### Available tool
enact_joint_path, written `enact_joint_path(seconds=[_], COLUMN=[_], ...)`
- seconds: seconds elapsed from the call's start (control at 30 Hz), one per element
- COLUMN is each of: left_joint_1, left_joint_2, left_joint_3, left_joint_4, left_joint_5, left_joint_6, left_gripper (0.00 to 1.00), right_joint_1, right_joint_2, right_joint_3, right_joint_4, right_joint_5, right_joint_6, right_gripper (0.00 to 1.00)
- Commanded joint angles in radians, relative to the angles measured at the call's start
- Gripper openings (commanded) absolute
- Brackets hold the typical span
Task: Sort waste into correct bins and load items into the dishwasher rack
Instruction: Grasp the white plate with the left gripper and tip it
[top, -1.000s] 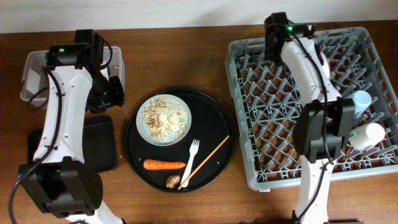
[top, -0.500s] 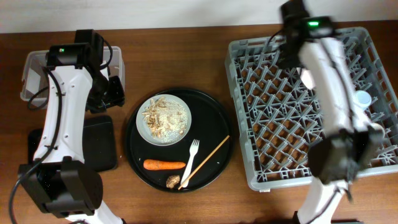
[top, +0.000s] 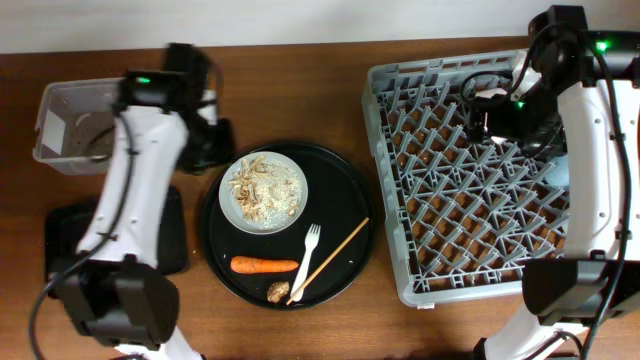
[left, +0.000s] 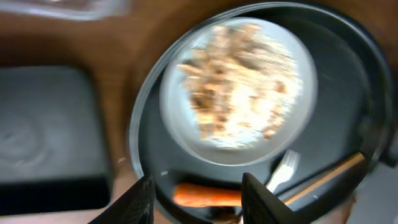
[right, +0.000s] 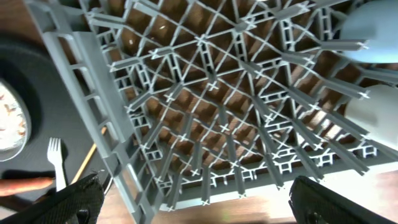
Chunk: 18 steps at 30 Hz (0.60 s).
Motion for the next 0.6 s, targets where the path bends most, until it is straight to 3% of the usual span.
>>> enact_joint_path(seconds=[0.0, 0.13, 0.37, 0.57], left_joint_1=[-0.13, -0.248, -0.311, -0.362], left_joint_2=[-0.027, -0.026, -0.026, -0.026], left_joint_3=[-0.077, -0.226, -0.47, -0.542], left_joint_4=[0.047, 0.105, 0.27, 0.369], left_joint_5=[0.005, -0.061, -0.096, -0.097], left_joint_6=[-0.009, -0.008, -0.008, 0.018], left_gripper=[0.51, 0.53, 0.53, 0.53], right_joint_1=[0.003, 0.002, 0.003, 0.003], right_joint_2=[-0.004, -0.004, -0.004, -0.004], right_joint_3=[-0.008, -0.01, -0.01, -0.01], right_joint_4=[-0.006, -0.006, -0.006, -0.006], right_joint_5=[-0.035, -0.035, -0.035, -0.035], right_joint_6=[-0.015, -0.015, -0.014, -0.014], right_gripper=[0.98, 0.98, 0.98, 0.98])
